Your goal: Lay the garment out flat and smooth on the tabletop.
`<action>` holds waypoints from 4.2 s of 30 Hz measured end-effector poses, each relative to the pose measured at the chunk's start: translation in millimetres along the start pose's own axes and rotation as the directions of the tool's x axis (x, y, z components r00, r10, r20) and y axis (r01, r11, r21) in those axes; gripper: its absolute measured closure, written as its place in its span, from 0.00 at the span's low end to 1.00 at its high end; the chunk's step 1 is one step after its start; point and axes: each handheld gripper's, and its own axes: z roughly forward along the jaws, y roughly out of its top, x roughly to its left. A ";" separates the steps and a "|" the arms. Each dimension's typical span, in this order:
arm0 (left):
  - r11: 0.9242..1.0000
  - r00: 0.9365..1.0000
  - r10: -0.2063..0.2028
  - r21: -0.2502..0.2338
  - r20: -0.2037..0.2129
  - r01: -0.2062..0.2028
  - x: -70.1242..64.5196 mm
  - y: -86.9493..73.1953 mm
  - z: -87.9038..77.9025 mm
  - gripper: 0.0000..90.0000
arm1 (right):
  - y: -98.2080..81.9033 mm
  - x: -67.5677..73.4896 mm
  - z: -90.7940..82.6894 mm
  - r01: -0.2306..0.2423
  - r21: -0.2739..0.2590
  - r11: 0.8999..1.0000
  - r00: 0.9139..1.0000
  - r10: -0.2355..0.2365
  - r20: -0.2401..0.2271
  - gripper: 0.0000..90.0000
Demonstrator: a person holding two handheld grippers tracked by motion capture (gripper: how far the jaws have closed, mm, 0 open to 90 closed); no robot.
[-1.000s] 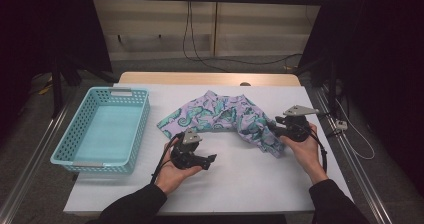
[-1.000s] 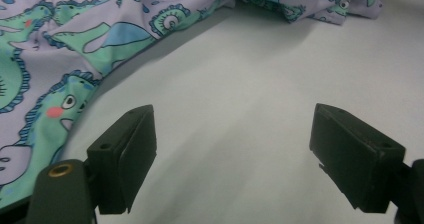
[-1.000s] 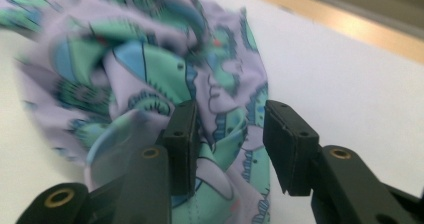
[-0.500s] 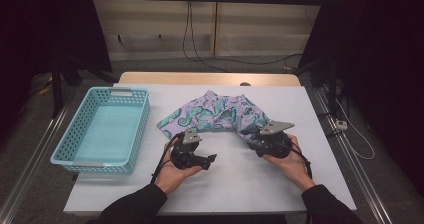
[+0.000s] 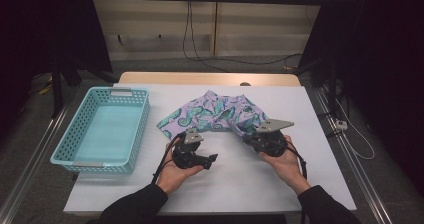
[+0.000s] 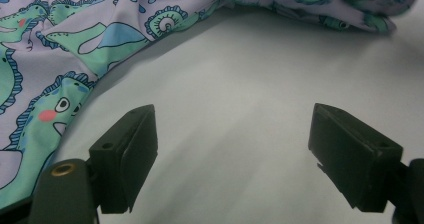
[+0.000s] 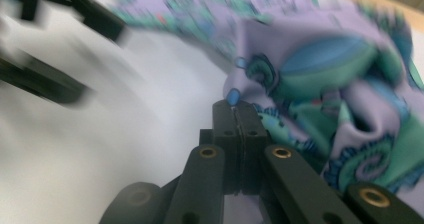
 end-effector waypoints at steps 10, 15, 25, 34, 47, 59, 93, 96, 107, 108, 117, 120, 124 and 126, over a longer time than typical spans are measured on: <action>1.000 1.000 -0.006 -0.007 0.014 0.006 -1.9 0.1 1.6 0.28 | 60.5 29.7 -13.5 -0.023 -0.207 0.978 0.989 -0.008 -0.148 1.00; 1.000 0.999 -0.025 -0.014 0.022 0.025 1.7 0.5 -0.9 0.31 | 79.3 30.7 -20.8 -0.035 -0.284 0.958 0.988 -0.010 -0.155 1.00; 1.000 0.999 0.002 -0.008 0.050 -0.002 -10.3 1.9 7.1 0.35 | 34.8 -6.4 -40.8 -0.111 -0.239 0.965 0.992 0.092 -0.091 1.00; 1.000 0.997 0.008 0.010 0.081 -0.009 -20.8 4.6 13.2 0.48 | -34.5 -35.1 -65.1 -0.175 -0.128 0.976 0.984 0.171 -0.040 1.00; 1.000 0.998 0.000 0.021 0.070 -0.002 -23.8 11.2 22.8 0.47 | -73.9 -64.7 -56.9 -0.168 0.120 0.978 0.967 0.140 0.214 0.90; 0.991 0.985 0.104 0.066 0.139 -0.114 -63.6 19.7 47.2 0.36 | -44.8 -17.7 -56.0 -0.090 -0.001 0.996 0.994 0.090 0.057 0.53; 0.998 0.996 0.026 0.063 0.080 -0.031 -18.4 -38.8 -96.2 0.93 | -68.2 7.1 -66.9 -0.129 0.070 0.989 0.991 0.132 -0.032 0.90; 0.998 0.996 0.012 0.066 0.088 -0.018 -19.3 -48.3 -103.1 0.93 | -75.8 6.8 -73.9 -0.118 0.091 0.989 0.993 0.119 -0.005 0.90; 0.999 0.999 -0.027 -0.021 0.030 0.028 -2.1 -41.5 -101.2 0.64 | -72.7 7.8 -86.9 -0.097 0.035 0.995 0.995 0.096 0.026 0.67; 1.000 0.999 -0.024 -0.015 0.021 0.024 0.5 -40.0 -96.9 0.64 | -69.8 10.4 -86.0 -0.087 0.024 0.996 0.996 0.086 0.009 0.67; 0.995 1.000 -0.012 0.095 -0.027 0.014 14.5 -28.8 -42.9 0.73 | -55.0 35.3 -39.1 0.013 0.123 0.992 0.991 0.003 -0.132 0.71; 0.991 1.000 0.023 0.130 -0.021 -0.020 8.8 -32.6 -35.6 0.66 | -57.6 36.8 -23.4 0.039 0.165 0.985 0.985 -0.010 -0.172 0.65; 0.991 0.999 0.040 0.128 -0.024 -0.037 0.2 -36.2 -34.6 0.62 | -63.5 40.5 -16.6 0.078 0.182 0.980 0.983 -0.046 -0.177 0.67; 0.991 0.999 0.043 0.130 -0.007 -0.041 -4.4 -37.5 -34.5 0.64 | -63.7 40.2 -18.6 0.087 0.188 0.978 0.984 -0.055 -0.169 0.84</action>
